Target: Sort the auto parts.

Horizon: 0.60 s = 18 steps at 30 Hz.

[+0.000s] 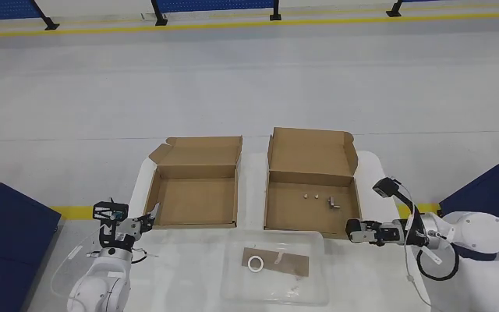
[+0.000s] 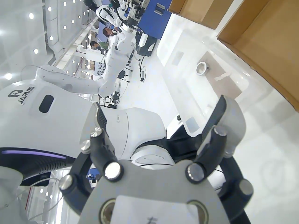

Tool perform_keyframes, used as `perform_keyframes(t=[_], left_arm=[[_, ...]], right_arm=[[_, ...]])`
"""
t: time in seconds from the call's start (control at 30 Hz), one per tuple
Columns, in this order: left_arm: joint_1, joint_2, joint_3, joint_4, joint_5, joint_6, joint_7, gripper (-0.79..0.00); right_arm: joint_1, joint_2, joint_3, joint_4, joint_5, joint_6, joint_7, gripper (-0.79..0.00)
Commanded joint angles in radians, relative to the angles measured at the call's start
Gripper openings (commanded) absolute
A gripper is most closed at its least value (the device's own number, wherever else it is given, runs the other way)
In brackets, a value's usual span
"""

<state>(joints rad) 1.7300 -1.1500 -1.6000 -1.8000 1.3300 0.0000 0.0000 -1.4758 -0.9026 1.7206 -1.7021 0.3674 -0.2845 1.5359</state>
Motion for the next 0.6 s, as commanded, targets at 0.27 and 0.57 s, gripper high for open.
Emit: perform_keyframes(t=[0.27,0.57], left_arm=[[0.006,0.002,0.008,-0.026,0.026,-0.031,-0.021,0.0],[0.043,0.013,0.019,-0.143,0.152,-0.149,-0.237,0.0]], right_arm=[[0.0,0.0,0.0,0.0,0.0,0.0,0.0,0.0],[0.0,0.0,0.0,0.0,0.0,0.0,0.0,0.0]])
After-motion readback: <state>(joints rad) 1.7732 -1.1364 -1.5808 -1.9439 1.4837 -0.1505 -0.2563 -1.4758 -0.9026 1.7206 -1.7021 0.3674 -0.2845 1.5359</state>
